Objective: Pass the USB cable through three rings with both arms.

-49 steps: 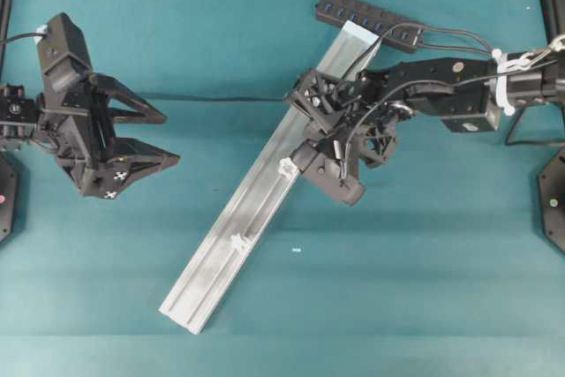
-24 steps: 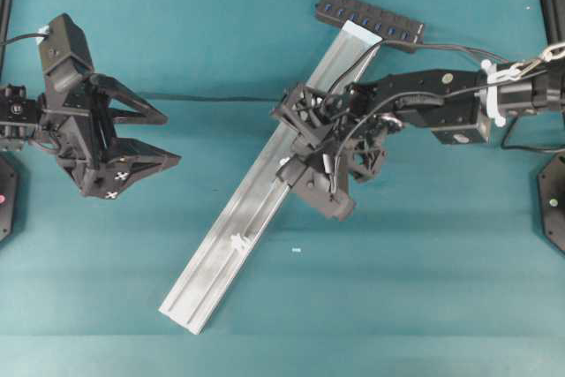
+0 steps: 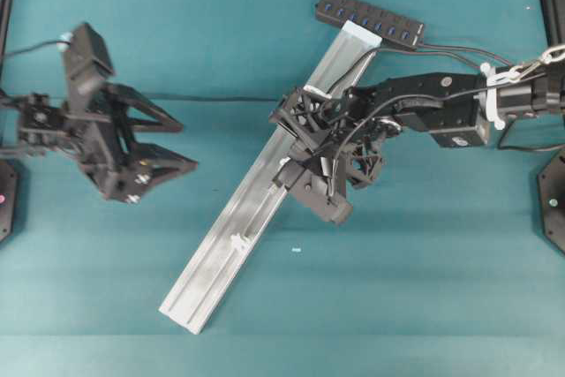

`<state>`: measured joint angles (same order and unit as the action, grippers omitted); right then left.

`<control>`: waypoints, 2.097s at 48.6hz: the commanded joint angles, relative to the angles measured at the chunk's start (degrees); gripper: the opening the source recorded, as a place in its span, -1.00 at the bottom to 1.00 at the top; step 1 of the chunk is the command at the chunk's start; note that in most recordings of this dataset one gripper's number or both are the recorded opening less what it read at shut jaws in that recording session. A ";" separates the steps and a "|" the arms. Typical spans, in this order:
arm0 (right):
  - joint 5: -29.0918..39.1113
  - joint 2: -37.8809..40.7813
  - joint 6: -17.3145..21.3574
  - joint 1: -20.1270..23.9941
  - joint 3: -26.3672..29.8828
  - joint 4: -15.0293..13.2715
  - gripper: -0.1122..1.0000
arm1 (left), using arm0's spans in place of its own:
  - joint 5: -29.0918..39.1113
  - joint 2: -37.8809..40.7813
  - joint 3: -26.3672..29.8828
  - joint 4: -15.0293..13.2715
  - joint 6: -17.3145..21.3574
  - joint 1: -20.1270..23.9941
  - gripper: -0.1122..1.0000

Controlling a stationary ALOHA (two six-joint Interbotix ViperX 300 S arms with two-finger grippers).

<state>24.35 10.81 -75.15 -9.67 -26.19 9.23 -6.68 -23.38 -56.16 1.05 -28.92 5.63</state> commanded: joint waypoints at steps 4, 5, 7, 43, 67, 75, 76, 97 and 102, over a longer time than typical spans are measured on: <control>-0.26 0.18 0.62 -0.53 0.44 0.26 -0.69 | -4.13 6.33 3.08 0.09 -0.62 -1.23 0.95; -0.26 0.18 0.62 -0.62 0.44 0.26 -0.69 | -4.39 7.21 3.52 0.09 -0.70 -1.23 0.95; -0.26 0.18 0.62 -0.62 0.53 0.26 -0.69 | -4.48 9.05 4.31 0.09 -0.88 -1.14 0.95; -0.35 0.18 0.62 -0.70 0.70 0.26 -0.69 | -9.32 29.09 15.29 0.09 -5.10 -0.79 0.95; -0.44 0.18 0.62 -0.70 0.62 0.26 -0.69 | -9.23 30.85 15.82 0.09 -8.96 -1.32 0.93; -0.35 0.18 0.62 -0.70 0.70 0.26 -0.69 | -9.23 31.82 16.52 0.09 -9.14 -1.41 0.91; -0.44 0.18 0.62 -0.70 0.70 0.26 -0.69 | -9.23 31.82 16.70 0.09 -9.14 -1.32 0.91; -0.35 0.18 0.70 -0.70 0.70 0.26 -0.69 | -8.79 33.22 17.49 0.09 -8.79 -1.32 0.63; -0.44 0.18 0.62 -0.70 0.70 0.26 -0.69 | -9.23 33.05 17.49 0.09 -8.26 -1.58 0.17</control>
<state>24.26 10.90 -75.15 -10.46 -25.93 9.32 -15.12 9.93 -39.46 0.97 -37.18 4.57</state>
